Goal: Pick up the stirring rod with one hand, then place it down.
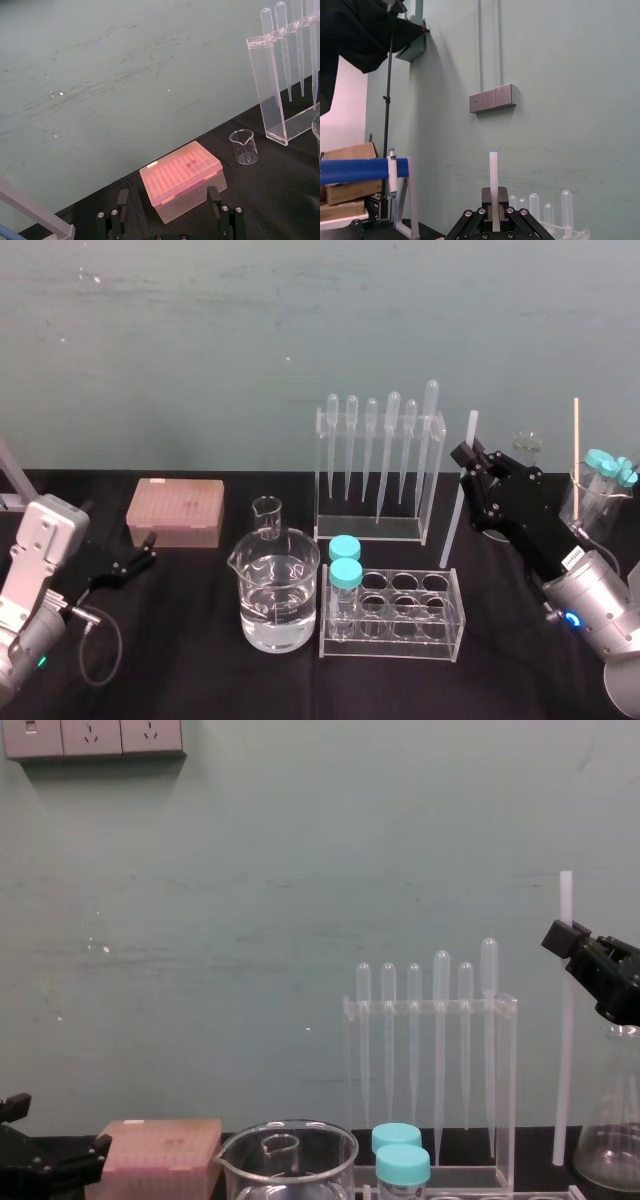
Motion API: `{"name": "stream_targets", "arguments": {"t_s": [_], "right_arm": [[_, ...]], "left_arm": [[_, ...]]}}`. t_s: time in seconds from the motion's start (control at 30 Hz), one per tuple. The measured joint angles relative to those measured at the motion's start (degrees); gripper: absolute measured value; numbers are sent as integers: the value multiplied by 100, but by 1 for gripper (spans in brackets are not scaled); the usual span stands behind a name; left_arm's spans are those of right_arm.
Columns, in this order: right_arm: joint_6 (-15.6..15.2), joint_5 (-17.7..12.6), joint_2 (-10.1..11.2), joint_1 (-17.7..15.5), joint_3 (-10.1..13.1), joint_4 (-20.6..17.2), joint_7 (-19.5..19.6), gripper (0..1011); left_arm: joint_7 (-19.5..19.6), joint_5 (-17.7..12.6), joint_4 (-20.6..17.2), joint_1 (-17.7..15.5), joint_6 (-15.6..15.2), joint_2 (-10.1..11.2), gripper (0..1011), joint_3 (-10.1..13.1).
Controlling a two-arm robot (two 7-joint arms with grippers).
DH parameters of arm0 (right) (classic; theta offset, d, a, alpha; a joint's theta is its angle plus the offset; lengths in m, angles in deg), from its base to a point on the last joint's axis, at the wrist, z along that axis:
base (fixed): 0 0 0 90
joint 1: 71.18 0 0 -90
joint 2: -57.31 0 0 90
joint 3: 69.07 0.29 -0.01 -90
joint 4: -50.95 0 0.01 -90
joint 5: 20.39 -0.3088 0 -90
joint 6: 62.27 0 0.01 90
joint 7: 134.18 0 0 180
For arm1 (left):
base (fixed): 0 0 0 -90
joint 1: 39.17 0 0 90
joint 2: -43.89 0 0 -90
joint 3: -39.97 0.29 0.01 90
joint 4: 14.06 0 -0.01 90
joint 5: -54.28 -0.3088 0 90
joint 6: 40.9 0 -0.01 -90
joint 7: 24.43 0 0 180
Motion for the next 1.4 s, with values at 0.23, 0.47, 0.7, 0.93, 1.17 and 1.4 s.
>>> {"name": "stream_targets", "arguments": {"t_s": [0.23,0.47,0.7,0.93,1.17,1.4], "right_arm": [[10,2,0,3,-3,-2,-3,68],[14,2,0,6,-4,-2,-8,68],[19,2,0,7,-4,-2,-10,68],[20,2,0,7,-4,-2,-10,68],[20,2,0,7,-4,-2,-9,68],[20,2,0,7,-4,-2,-9,68]], "left_arm": [[0,0,0,0,0,0,1000,0],[0,0,0,0,0,0,1000,0],[0,0,0,0,0,0,1000,0],[0,0,0,0,0,0,1000,0],[0,0,0,0,0,0,1000,0],[0,0,0,0,0,0,1000,0]]}}
